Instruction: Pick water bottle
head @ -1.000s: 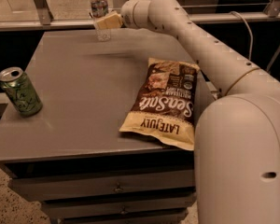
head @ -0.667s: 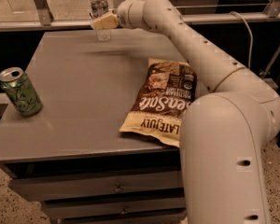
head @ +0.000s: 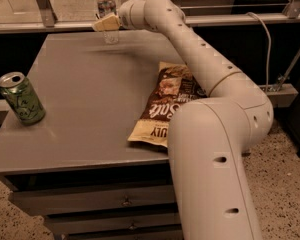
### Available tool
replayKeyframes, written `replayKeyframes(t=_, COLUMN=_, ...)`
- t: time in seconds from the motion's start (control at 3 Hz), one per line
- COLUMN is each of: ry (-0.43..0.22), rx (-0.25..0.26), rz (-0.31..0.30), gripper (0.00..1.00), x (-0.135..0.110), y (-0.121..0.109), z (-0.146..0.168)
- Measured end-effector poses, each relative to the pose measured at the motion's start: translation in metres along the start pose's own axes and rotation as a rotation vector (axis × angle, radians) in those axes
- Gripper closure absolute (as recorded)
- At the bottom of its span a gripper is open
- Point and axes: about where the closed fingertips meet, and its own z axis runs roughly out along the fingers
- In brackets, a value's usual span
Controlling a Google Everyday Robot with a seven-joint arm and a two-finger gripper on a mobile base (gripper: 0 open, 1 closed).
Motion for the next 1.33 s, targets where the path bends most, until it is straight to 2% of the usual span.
replayKeyframes(t=0.33, ry=0.004, rx=0.005, rz=0.003, gripper=0.24, x=0.002, y=-0.002, z=0.011)
replayKeyframes(t=0.67, ry=-0.007, rx=0.022, rz=0.019, gripper=0.55, x=0.001, y=-0.009, z=0.010)
replayKeyframes(t=1.0, ry=-0.017, rx=0.029, rz=0.029, gripper=0.78, x=-0.001, y=-0.010, z=0.001)
replayKeyframes(t=1.33, ry=-0.055, rx=0.025, rz=0.030, gripper=0.99, x=-0.016, y=-0.006, z=-0.027)
